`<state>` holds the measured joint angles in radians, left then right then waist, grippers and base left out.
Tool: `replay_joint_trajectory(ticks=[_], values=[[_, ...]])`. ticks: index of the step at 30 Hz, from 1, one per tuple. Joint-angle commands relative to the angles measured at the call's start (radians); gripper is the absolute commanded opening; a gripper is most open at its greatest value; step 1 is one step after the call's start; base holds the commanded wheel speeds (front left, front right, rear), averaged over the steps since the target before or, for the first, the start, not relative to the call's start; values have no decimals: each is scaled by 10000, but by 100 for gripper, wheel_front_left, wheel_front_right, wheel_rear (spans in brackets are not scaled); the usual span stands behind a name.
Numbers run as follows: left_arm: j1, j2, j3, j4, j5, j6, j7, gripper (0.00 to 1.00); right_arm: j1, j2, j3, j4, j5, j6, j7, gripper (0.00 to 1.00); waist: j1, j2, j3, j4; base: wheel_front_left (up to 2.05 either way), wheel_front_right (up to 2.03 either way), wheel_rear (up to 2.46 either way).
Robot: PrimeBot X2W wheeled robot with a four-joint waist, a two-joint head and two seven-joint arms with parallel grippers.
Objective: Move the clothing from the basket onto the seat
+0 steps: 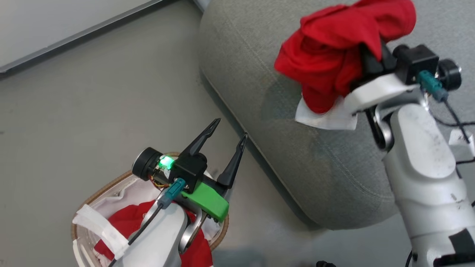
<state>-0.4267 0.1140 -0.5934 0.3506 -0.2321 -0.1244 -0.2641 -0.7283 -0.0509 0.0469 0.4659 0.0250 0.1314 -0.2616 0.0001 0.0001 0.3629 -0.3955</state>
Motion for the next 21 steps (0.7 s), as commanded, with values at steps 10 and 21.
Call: replay_joint_trajectory(ticks=[10, 21], values=[[-1131, -133, -597, -756, 308, -29, -4, 100, -3946, -1829, -2166, 897, -1141, -14, -51, 0, -1, -1, 2048, 2680, 0, 0, 0], [-1499, -240, -738, -980, 340, 116, -5, 100, -4222, -3307, -5425, 3068, -2405, -14, 7, 0, -1, -1, 3365, 3862, 0, 0, 0]])
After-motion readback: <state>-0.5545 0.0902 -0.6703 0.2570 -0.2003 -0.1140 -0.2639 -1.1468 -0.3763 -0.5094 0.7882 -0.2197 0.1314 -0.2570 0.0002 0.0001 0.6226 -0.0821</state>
